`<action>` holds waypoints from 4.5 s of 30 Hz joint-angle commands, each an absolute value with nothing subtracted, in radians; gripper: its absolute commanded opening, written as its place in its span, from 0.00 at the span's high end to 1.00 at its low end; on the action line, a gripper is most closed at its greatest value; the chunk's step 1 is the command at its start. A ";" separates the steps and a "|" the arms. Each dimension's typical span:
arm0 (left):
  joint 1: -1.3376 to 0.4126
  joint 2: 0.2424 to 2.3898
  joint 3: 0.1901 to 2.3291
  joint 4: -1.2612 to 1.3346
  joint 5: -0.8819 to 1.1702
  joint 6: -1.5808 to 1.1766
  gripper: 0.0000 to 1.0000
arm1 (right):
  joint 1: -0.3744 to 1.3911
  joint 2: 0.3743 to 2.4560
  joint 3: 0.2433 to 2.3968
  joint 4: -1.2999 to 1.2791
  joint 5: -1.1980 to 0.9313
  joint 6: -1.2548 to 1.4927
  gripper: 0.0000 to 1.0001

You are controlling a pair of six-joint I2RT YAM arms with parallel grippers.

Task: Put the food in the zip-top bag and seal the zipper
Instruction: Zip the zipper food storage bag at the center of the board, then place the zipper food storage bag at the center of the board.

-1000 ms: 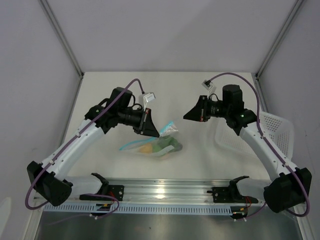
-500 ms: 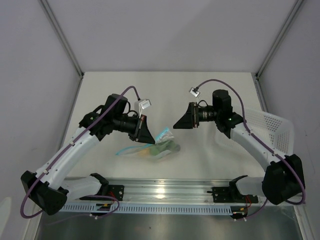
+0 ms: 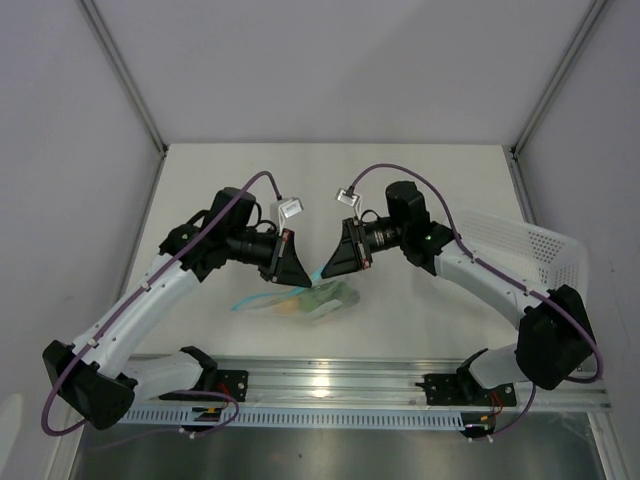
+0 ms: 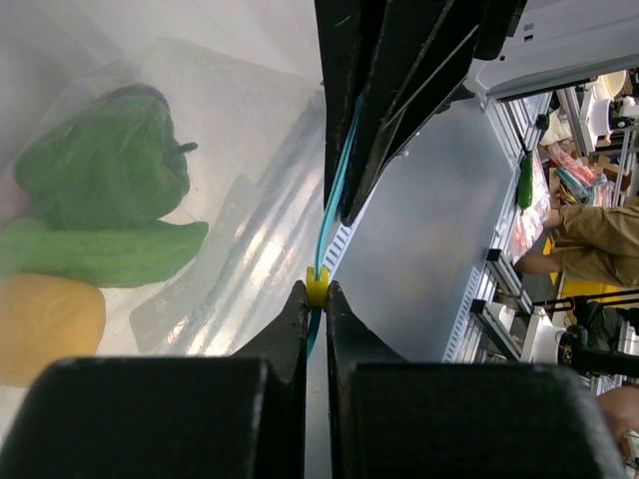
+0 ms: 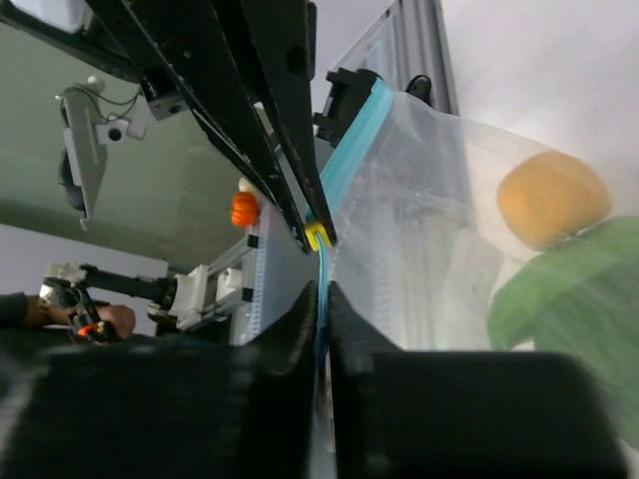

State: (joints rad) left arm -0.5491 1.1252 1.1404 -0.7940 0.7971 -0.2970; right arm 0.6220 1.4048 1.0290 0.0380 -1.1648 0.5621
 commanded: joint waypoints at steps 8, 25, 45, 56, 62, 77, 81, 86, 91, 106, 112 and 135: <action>-0.541 1.132 1.187 -0.784 0.753 -0.322 0.99 | 0.670 1.442 1.192 -0.314 -0.979 0.330 1.00; -0.541 1.160 1.225 -0.900 0.632 -0.330 0.99 | 0.684 1.339 1.172 -0.445 -0.338 0.299 1.00; -0.541 1.120 1.293 -1.164 0.344 -0.354 0.99 | 0.634 1.344 1.173 -0.457 -0.224 0.348 1.00; -0.541 1.031 1.261 -1.295 0.193 -0.483 0.97 | 0.632 1.361 1.177 -0.443 -0.245 0.357 1.00; -0.541 1.003 1.255 -1.335 0.150 -0.523 0.96 | 0.637 1.367 1.180 -0.436 -0.256 0.359 1.00; -0.541 0.943 1.250 -1.381 0.165 -0.554 0.93 | 0.672 1.422 1.212 -0.410 -0.322 0.353 1.00; -0.541 0.913 1.233 -1.333 0.161 -0.537 0.74 | 0.673 1.466 1.250 -0.411 -0.376 0.348 1.00; -0.541 0.931 1.299 -1.315 0.072 -0.525 0.25 | 0.673 1.577 1.347 -0.431 -0.465 0.341 1.00; -0.541 1.060 1.593 -1.400 -0.110 -0.497 0.00 | 0.663 1.713 1.527 -0.462 -0.515 0.337 1.00; -0.543 0.882 1.490 -1.329 0.003 -0.541 0.00 | 0.545 2.499 2.287 -0.345 -0.617 0.811 1.00; -0.543 0.827 1.375 -1.241 0.103 -0.595 0.00 | 0.523 2.602 2.362 -0.267 -0.574 0.939 1.00; -0.543 0.792 1.079 -0.971 0.215 -0.718 0.01 | 0.500 2.487 2.301 -0.443 -0.517 0.600 0.01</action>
State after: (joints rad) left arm -0.5468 0.7883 1.1168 -1.0431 0.2146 -0.6861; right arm 0.5072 2.6011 2.2837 -0.3969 -0.5388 0.6994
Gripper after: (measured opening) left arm 0.994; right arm 0.986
